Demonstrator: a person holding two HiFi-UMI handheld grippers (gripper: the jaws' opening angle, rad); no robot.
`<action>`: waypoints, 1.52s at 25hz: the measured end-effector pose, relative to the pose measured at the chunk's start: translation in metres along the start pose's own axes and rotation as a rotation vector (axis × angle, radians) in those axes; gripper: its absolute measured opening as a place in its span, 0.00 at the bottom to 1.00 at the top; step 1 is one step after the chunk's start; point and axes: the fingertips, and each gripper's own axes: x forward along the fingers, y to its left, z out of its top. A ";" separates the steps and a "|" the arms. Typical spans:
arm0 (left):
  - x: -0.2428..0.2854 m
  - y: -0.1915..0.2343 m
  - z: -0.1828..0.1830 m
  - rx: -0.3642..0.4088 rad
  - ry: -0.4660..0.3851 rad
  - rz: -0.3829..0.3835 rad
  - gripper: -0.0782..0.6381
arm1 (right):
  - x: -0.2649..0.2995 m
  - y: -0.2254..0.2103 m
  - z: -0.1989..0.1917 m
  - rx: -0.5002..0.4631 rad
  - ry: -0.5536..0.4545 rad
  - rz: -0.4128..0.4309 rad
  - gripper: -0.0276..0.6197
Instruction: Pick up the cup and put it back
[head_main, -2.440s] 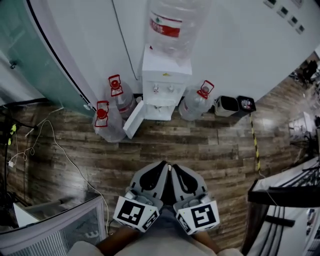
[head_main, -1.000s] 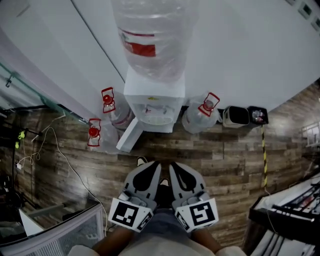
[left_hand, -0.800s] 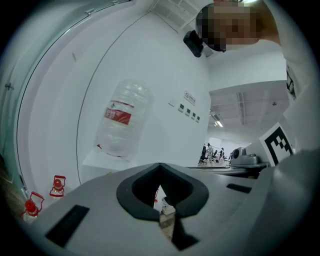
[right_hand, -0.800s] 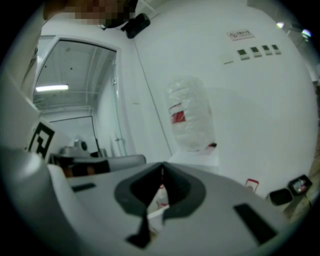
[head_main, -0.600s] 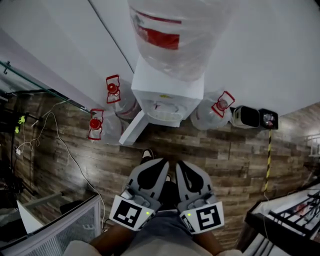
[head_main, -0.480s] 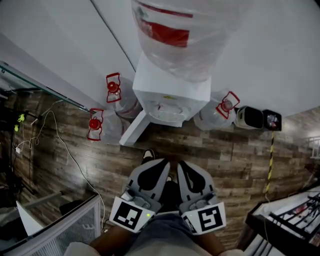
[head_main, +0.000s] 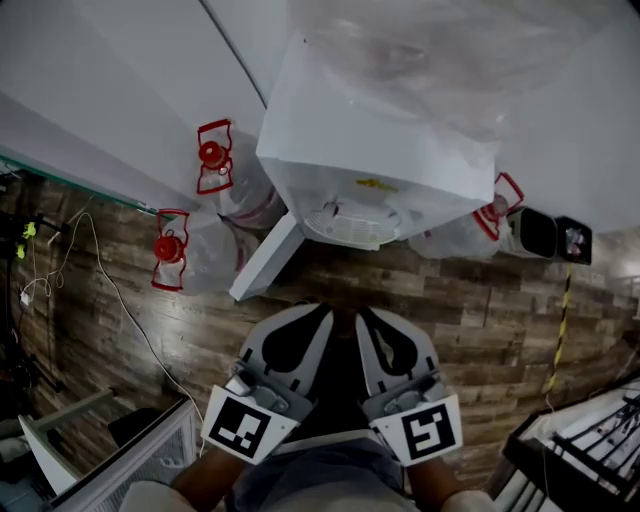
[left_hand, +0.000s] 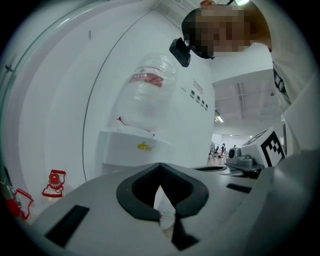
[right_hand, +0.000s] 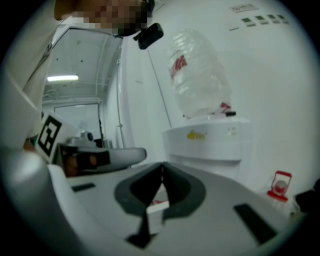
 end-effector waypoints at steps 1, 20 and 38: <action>0.004 0.008 -0.013 0.008 -0.003 -0.004 0.12 | 0.008 -0.003 -0.015 0.002 -0.002 0.003 0.08; 0.066 0.105 -0.199 0.011 -0.128 -0.110 0.12 | 0.088 -0.065 -0.250 -0.041 -0.076 0.037 0.08; 0.099 0.138 -0.296 0.080 -0.170 -0.120 0.12 | 0.093 -0.150 -0.322 -0.151 -0.098 -0.040 0.08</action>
